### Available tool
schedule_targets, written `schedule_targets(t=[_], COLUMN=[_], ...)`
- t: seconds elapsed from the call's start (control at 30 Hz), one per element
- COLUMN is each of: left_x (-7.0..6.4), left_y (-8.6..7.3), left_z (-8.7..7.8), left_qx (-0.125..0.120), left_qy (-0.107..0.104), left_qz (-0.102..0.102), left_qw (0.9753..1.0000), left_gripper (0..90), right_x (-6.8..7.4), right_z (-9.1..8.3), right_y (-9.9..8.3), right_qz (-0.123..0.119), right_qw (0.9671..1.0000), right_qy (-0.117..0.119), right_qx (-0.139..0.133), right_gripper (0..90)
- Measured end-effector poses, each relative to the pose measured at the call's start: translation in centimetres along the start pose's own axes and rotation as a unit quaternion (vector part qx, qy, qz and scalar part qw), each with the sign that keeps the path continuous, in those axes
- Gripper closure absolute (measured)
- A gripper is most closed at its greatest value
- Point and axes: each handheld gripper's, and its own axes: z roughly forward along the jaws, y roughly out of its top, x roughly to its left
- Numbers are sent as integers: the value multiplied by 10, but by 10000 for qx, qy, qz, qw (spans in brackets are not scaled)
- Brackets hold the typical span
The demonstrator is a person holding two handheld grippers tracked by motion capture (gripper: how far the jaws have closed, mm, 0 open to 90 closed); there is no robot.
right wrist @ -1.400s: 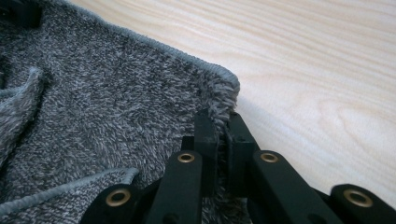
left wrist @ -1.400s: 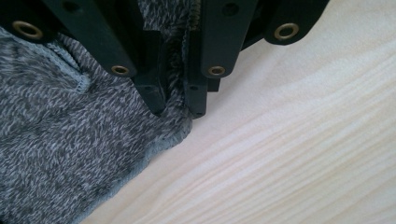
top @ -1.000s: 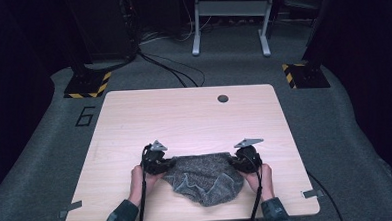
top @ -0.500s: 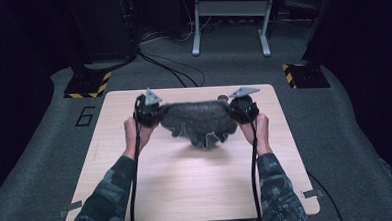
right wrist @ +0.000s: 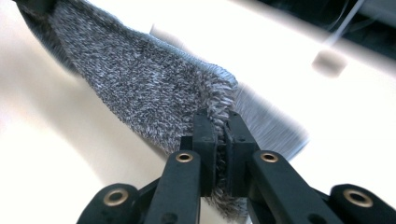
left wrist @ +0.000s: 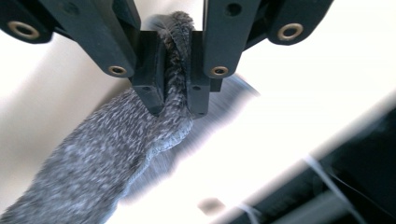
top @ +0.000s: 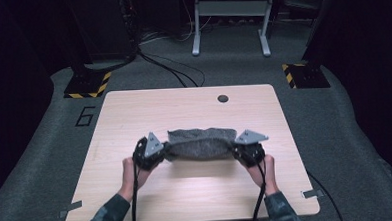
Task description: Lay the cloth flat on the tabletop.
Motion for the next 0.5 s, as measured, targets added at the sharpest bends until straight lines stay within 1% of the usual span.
schedule_targets(t=[0.03, 0.07, 0.1, 0.13, 0.17, 0.2, 0.27, 0.3, 0.33, 0.37, 0.4, 0.43, 0.47, 0.5], left_x=[-8, -15, -21, -27, -32, -35, -40, -43, -44, -44, -44, -42, -41, -38], left_y=[-10, -18, -26, -32, -39, -43, -48, -51, -52, -53, -53, -53, -53, -52], left_z=[2, 3, 3, 3, 2, 0, -4, -9, -13, -16, -22, -26, -30, -37], left_qx=[31, 113, 182, 209, 277, 304, 350, 359, 360, 339, 330, 300, 213, 141], left_qy=[-103, -211, -295, -366, -502, -590, -696, -720, -763, -718, -769, -762, -729, -733], left_qz=[-66, -79, -139, -166, -234, -299, -364, -440, -445, -471, -524, -545, -639, -681], left_qw=[9999, 9997, 9993, 9990, 9981, 9973, 9963, 9958, 9954, 9957, 9951, 9951, 9951, 9949], left_gripper=[781, 768, 753, 736, 712, 667, 596, 539, 457, 428, 400, 355, 313, 284], right_x=[5, 10, 14, 17, 20, 23, 26, 27, 28, 28, 27, 27, 26, 24], right_z=[2, 3, 3, 2, -1, -5, -12, -17, -25, -29, -33, -41, -44, -49], right_y=[-14, -27, -38, -47, -55, -63, -71, -75, -78, -79, -80, -82, -82, -82], right_qz=[138, 210, 262, 309, 374, 435, 488, 519, 583, 646, 658, 720, 779, 805], right_qw=[9998, 9995, 9990, 9986, 9981, 9975, 9968, 9964, 9959, 9952, 9953, 9951, 9945, 9945], right_qy=[57, 131, 185, 239, 288, 335, 406, 430, 481, 533, 513, 521, 570, 547], right_qx=[100, 191, 310, 354, 398, 450, 489, 510, 501, 501, 485, 437, 415, 400], right_gripper=[841, 829, 821, 811, 799, 779, 751, 733, 681, 658, 636, 580, 547, 532])
